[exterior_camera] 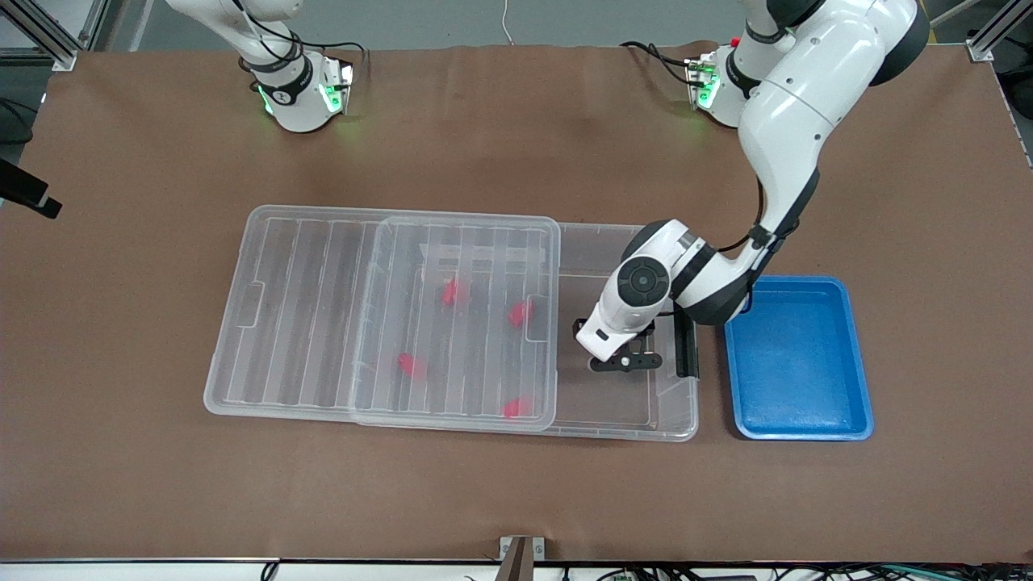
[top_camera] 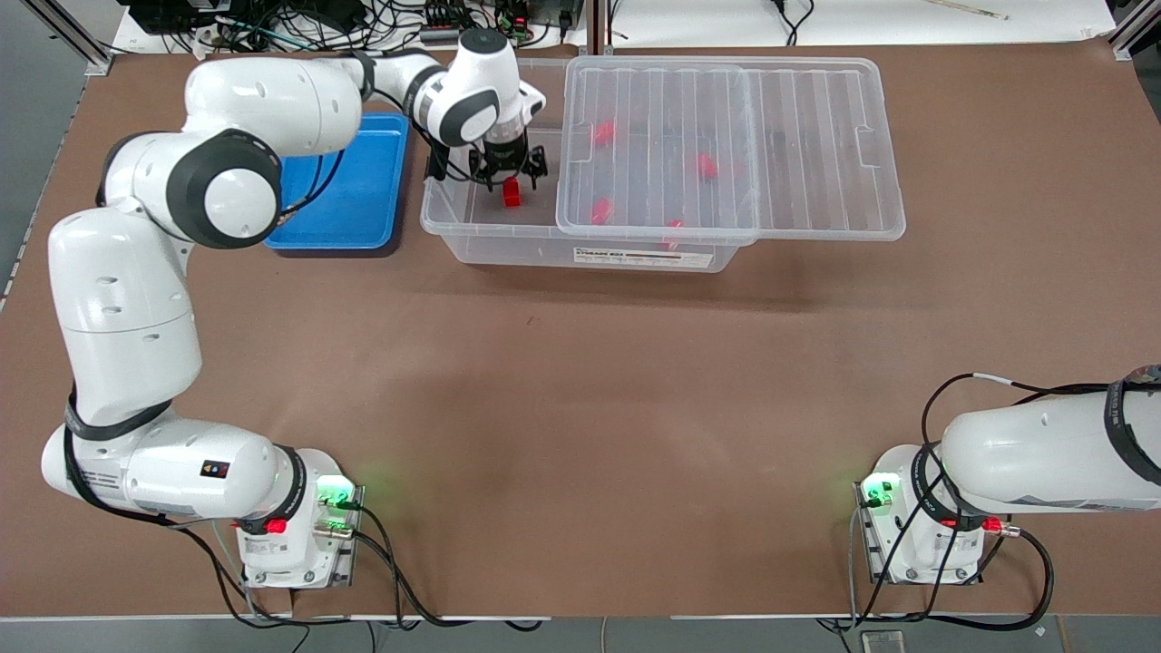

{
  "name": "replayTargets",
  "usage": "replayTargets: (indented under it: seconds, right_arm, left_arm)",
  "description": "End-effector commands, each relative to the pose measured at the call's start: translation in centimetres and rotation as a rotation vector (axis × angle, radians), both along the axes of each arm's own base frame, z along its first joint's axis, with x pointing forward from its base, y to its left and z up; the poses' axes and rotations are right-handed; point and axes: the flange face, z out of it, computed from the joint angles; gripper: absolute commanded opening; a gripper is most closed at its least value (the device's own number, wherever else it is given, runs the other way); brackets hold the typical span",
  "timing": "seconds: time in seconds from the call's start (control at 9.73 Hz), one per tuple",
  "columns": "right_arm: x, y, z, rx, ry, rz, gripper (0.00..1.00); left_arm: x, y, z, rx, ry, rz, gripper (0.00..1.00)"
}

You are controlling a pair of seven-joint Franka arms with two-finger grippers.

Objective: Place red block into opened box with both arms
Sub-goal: 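Lower the red block into the opened box and open the left gripper, then raise the left gripper away while the right gripper hooks the lid edge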

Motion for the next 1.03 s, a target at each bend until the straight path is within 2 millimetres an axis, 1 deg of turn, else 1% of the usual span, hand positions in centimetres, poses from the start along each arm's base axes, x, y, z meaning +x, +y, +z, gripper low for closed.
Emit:
replayTargets:
  seconds: [0.0, 0.1, 0.21, 0.31, 0.41, 0.51, 0.62, 0.72, 0.82, 0.93]
  right_arm:
    - [-0.3, 0.2, 0.0, 0.006, -0.004, 0.015, 1.00]
    - [-0.3, 0.6, -0.1, 0.000, 0.003, 0.027, 1.00]
    - [-0.1, 0.8, -0.6, 0.002, 0.015, 0.031, 1.00]
    - [0.8, 0.8, -2.4, 0.005, 0.050, 0.039, 1.00]
    - [1.9, 0.9, -6.4, 0.027, 0.109, 0.075, 0.99]
    - [3.7, 1.1, -11.3, 0.033, 0.132, 0.125, 0.75]
    - [5.3, 2.0, -16.1, 0.039, 0.124, 0.184, 0.41]
    - [5.5, 1.9, -20.1, 0.039, 0.106, 0.213, 0.20]
    - [5.0, 2.0, -23.5, 0.038, 0.094, 0.240, 0.02]
    - [4.1, 2.3, -26.1, 0.043, 0.113, 0.246, 0.00]
  left_arm:
    - [-0.2, 0.9, 5.7, 0.046, -0.051, 0.019, 1.00]
    - [0.0, 1.8, 8.4, 0.068, -0.063, 0.025, 1.00]
    - [0.7, 3.0, 12.0, 0.079, -0.095, 0.027, 1.00]
    - [1.4, 4.5, 15.3, 0.099, -0.114, 0.025, 1.00]
    - [1.8, 5.6, 19.1, 0.125, -0.130, 0.043, 1.00]
    - [2.5, 8.3, 23.0, 0.149, -0.140, 0.092, 1.00]
    - [2.4, 10.8, 27.0, 0.168, -0.155, 0.106, 1.00]
    - [2.0, 13.2, 30.7, 0.167, -0.164, 0.090, 1.00]
    - [1.9, 16.8, 33.6, 0.117, -0.140, 0.084, 1.00]
    - [1.7, 20.2, 35.5, 0.073, -0.108, 0.055, 1.00]
